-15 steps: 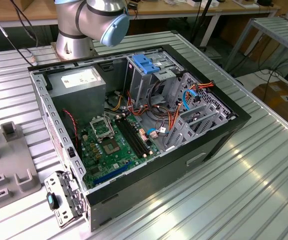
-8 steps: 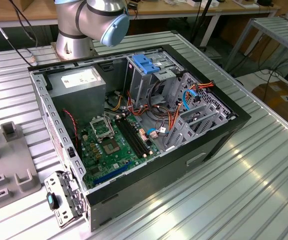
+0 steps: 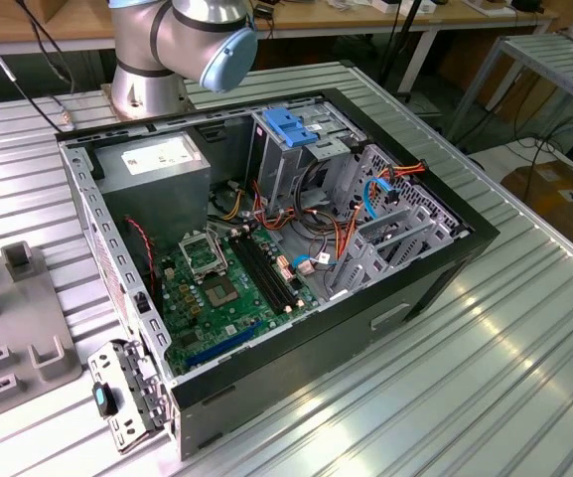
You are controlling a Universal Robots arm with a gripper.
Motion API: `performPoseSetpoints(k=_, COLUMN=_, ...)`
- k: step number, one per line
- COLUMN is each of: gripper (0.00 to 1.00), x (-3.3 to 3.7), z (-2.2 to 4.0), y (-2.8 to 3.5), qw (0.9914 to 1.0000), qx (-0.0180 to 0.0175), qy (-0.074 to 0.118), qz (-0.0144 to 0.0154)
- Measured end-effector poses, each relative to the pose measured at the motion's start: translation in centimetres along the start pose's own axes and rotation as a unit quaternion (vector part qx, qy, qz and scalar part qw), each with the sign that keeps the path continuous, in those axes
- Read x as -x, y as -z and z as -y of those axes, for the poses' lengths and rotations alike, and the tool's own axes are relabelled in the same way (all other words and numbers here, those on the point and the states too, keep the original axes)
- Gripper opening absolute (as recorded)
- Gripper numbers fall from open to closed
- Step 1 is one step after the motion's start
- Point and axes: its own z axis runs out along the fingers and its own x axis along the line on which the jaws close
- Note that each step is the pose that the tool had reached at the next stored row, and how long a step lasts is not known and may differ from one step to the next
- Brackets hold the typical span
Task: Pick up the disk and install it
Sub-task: 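Reach for the disk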
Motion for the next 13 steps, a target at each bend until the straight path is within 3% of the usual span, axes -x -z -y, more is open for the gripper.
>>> performPoseSetpoints(k=2, gripper=0.11, x=-0.31, z=0.03, y=-0.1, qw=1.0, qx=-0.0003, qy=0.0, qz=0.0)
performPoseSetpoints(k=3, gripper=0.11, x=-0.82, z=0.07, y=-0.26, qw=1.0, qx=-0.0004, qy=0.001, qz=0.0)
performPoseSetpoints(k=5, gripper=0.11, x=-2.64, z=0.22, y=-0.86, qw=1.0, qx=-0.0006, qy=0.001, qz=0.0001)
performPoseSetpoints(k=6, gripper=0.11, x=-3.11, z=0.26, y=-0.97, qw=1.0, qx=-0.0008, qy=0.001, qz=0.0)
performPoseSetpoints(k=13, gripper=0.11, x=-3.42, z=0.26, y=-1.46, qw=0.99997, qx=-0.0036, qy=0.006, qz=-0.0002)
